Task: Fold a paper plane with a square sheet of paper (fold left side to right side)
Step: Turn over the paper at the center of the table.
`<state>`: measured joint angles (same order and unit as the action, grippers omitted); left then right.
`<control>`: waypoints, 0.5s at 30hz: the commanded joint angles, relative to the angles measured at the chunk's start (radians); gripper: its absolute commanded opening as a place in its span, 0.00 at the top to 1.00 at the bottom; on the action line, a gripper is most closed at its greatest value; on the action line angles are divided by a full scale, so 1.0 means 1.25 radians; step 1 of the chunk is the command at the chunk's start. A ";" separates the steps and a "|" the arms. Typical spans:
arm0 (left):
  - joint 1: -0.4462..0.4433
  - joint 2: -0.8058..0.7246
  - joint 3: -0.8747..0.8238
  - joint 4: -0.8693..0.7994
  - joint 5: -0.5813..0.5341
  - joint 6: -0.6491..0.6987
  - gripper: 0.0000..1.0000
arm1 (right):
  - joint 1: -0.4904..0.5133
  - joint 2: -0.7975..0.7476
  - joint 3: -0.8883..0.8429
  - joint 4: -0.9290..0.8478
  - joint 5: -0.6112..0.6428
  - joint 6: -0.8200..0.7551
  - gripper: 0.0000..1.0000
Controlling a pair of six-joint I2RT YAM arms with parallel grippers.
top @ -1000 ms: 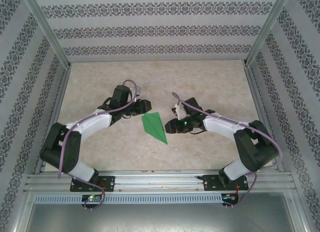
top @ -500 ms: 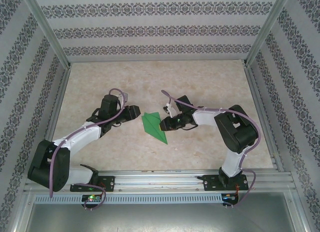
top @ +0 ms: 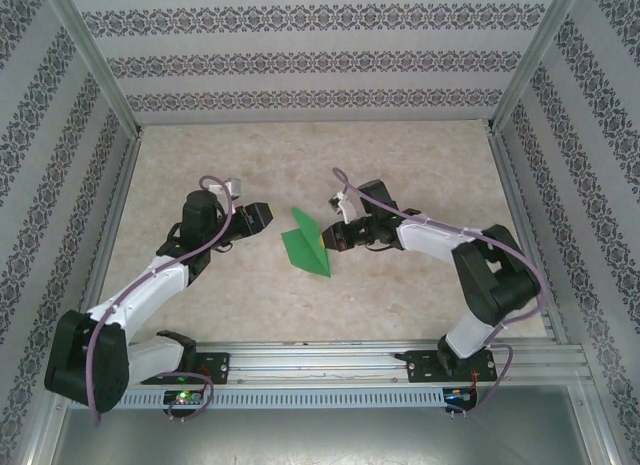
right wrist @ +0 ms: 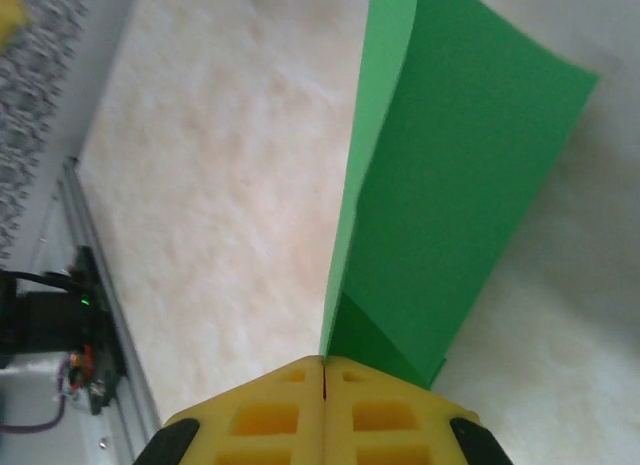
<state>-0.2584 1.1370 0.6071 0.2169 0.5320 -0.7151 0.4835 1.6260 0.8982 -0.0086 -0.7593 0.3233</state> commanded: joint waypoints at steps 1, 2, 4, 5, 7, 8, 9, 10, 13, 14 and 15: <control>0.020 -0.045 -0.017 0.148 0.083 -0.045 0.47 | -0.037 -0.074 -0.028 0.105 -0.084 0.043 1.00; 0.021 -0.052 -0.018 0.175 0.105 -0.053 0.46 | -0.049 -0.089 -0.037 0.139 -0.108 0.065 1.00; 0.022 -0.058 -0.008 0.228 0.160 -0.072 0.46 | -0.071 -0.121 -0.052 0.221 -0.165 0.122 1.00; 0.021 -0.057 -0.001 0.247 0.183 -0.081 0.46 | -0.079 -0.131 -0.055 0.253 -0.186 0.144 1.00; 0.022 -0.046 0.018 0.284 0.231 -0.108 0.46 | -0.086 -0.156 -0.058 0.309 -0.222 0.185 1.00; 0.020 -0.037 0.026 0.298 0.251 -0.121 0.46 | -0.086 -0.165 -0.057 0.326 -0.235 0.197 1.00; 0.019 -0.028 0.033 0.318 0.272 -0.136 0.46 | -0.086 -0.175 -0.055 0.342 -0.249 0.212 1.00; 0.017 -0.016 0.038 0.341 0.286 -0.150 0.46 | -0.086 -0.184 -0.053 0.359 -0.259 0.227 1.00; 0.004 0.017 0.053 0.382 0.311 -0.169 0.47 | -0.082 -0.208 -0.050 0.394 -0.269 0.263 1.00; -0.002 0.027 0.056 0.390 0.315 -0.170 0.47 | -0.079 -0.214 -0.049 0.395 -0.269 0.266 1.00; -0.010 0.039 0.061 0.400 0.318 -0.172 0.47 | -0.076 -0.218 -0.046 0.394 -0.269 0.270 1.00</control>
<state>-0.2497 1.1606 0.6491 0.5957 0.8577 -0.8875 0.3779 1.3830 0.8421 0.3985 -1.0389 0.6090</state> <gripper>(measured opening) 0.533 0.057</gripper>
